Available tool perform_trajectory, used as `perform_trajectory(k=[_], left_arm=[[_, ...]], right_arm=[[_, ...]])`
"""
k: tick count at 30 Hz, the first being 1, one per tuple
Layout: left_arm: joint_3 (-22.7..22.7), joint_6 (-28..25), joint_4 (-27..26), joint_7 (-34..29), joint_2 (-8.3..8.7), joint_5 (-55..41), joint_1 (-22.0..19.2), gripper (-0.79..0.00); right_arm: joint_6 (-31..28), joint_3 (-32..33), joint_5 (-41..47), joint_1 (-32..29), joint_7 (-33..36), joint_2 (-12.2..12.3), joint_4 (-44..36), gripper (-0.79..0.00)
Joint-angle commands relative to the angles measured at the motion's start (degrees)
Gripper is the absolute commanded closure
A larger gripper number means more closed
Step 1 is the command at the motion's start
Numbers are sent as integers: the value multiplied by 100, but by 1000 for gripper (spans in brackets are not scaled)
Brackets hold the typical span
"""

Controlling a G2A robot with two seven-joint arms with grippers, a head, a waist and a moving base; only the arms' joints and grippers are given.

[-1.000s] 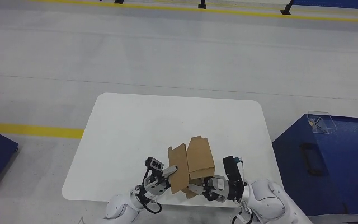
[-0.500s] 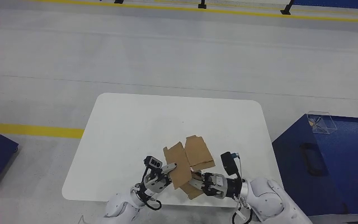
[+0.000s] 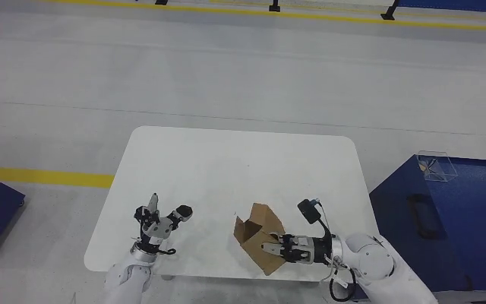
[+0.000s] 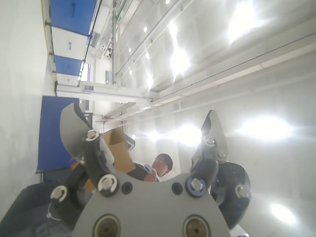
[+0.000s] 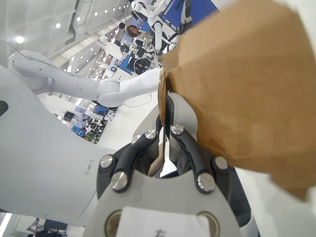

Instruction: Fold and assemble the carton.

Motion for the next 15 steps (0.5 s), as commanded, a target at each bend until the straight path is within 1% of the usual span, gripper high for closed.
perform_trajectory(k=[1,4,8,13,15], left_arm=[[-95,24,-214,-72,13,14,24,-785],[-33,27,-619,-216,11,263,107,-785],[152,165,-1107,-284,-6,624,184,-785],[476,575,-1450,-432,-26,1062,226,-785],[638,902,-1490,-517,-51,948,200,-785]], right_arm=[[88,-43,-182,31,206,13,-67,0],[189,-156,-695,108,603,35,-260,0],[274,-273,-1538,159,997,70,-589,0],[260,-326,-2169,130,1403,132,-983,0],[280,-351,-2309,106,1445,163,-1130,0]])
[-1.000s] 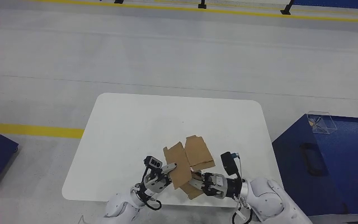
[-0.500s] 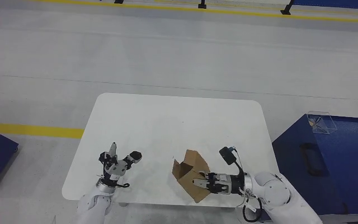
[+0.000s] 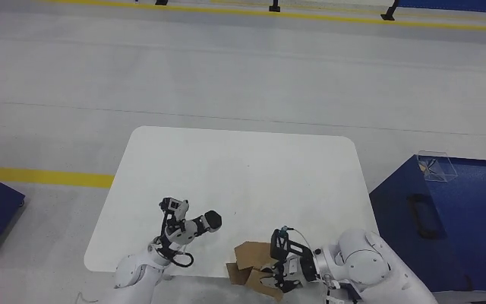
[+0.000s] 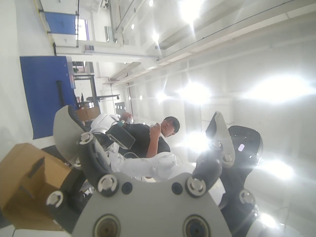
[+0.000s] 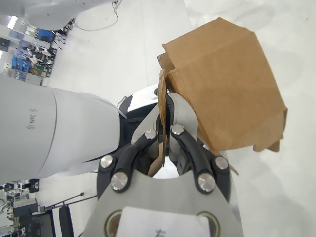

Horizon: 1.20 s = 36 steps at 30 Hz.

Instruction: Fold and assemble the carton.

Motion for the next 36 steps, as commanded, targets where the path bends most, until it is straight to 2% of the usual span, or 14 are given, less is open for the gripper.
perform_trajectory(k=[1,10,16,20,36], left_arm=[[168,363,-5,-111,-26,-144,-51,-785],[735,987,409,-438,-149,-249,-374,-785],[837,1316,624,-614,-180,-334,-500,-785],[809,1216,615,-672,-190,-393,-482,-785],[809,1216,615,-672,-190,-393,-482,-785]], right_arm=[[1,-13,-99,-27,-1,33,-133,0],[-205,190,60,-165,-207,185,-383,0],[-300,339,116,-212,-390,240,-366,0],[-214,316,569,-279,-468,259,-342,0],[-214,316,569,-279,-468,259,-342,0]])
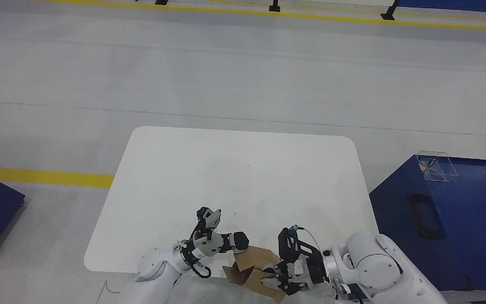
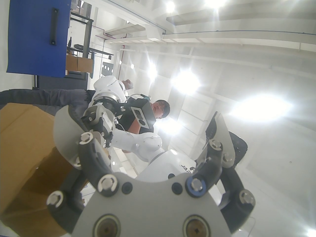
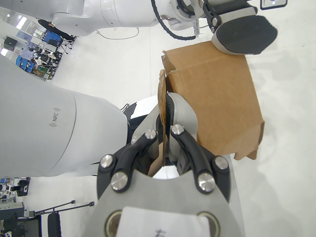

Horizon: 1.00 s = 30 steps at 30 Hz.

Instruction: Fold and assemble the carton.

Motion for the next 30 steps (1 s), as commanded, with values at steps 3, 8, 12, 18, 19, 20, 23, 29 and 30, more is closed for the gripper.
perform_trajectory(k=[3,8,12,18,19,20,23,29,30], left_arm=[[0,0,0,0,0,0,0,-785],[0,0,0,0,0,0,0,-785],[-28,-48,-128,164,19,289,-18,-785],[-891,-487,-1520,966,341,2846,504,-785],[-1057,-477,-1876,1175,397,3405,698,-785],[-1182,-407,-2219,1341,446,3933,908,-785],[-1440,-65,-2999,1752,544,5212,1358,-785],[-1618,538,-3983,2456,644,6979,2079,-785],[-1632,669,-4078,2528,654,7201,2151,-785]], right_arm=[[0,0,0,0,0,0,0,0],[0,0,0,0,0,0,0,0],[16,-5,2,-5,-28,-2,0,0],[206,-7,576,186,-57,4,343,0],[215,-3,738,255,46,10,435,0],[236,-2,887,327,162,17,531,0],[245,-45,1350,539,496,27,773,0],[592,-450,1776,1156,845,81,1073,0],[648,-540,1876,1258,901,92,1125,0]])
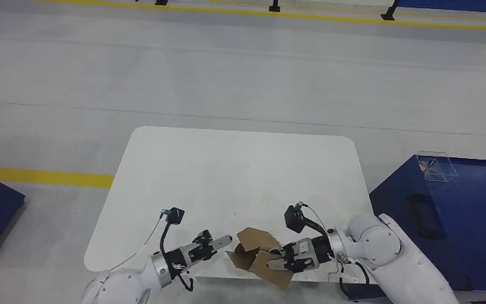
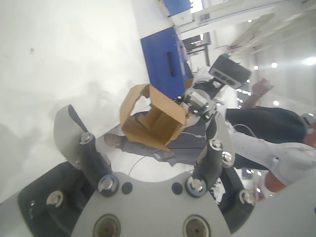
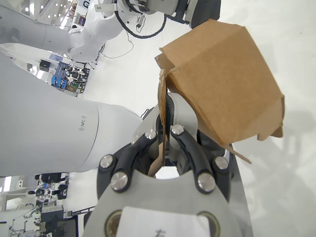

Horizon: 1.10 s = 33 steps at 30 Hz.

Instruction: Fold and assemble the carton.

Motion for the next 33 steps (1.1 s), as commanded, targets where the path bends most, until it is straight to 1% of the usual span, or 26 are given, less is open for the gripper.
perform_trajectory(k=[1,3,6,8,13,19,22,27,33], left_arm=[[-30,285,-210,203,24,690,155,-785],[21,477,-360,358,32,1004,292,-785],[65,817,-450,285,53,1407,337,-785],[180,999,-496,187,59,1632,324,-785],[306,1019,-490,-138,75,1553,249,-785],[428,1068,-377,-263,82,1541,54,-785],[535,1007,-304,-488,92,1561,-74,-785],[707,1265,-283,-512,98,1990,-248,-785],[759,1510,-476,-535,113,2205,-274,-785]], right_arm=[[113,-198,231,224,114,21,94,0],[234,-389,421,436,235,43,195,0],[412,-728,678,755,413,60,300,0],[459,-930,789,953,461,65,406,0],[381,-1308,968,1321,382,69,666,0],[313,-1760,1114,1598,314,61,796,0],[326,-1996,1205,1739,327,51,848,0],[353,-2355,1283,1996,354,40,943,0],[333,-2641,1312,2236,334,58,1064,0]])
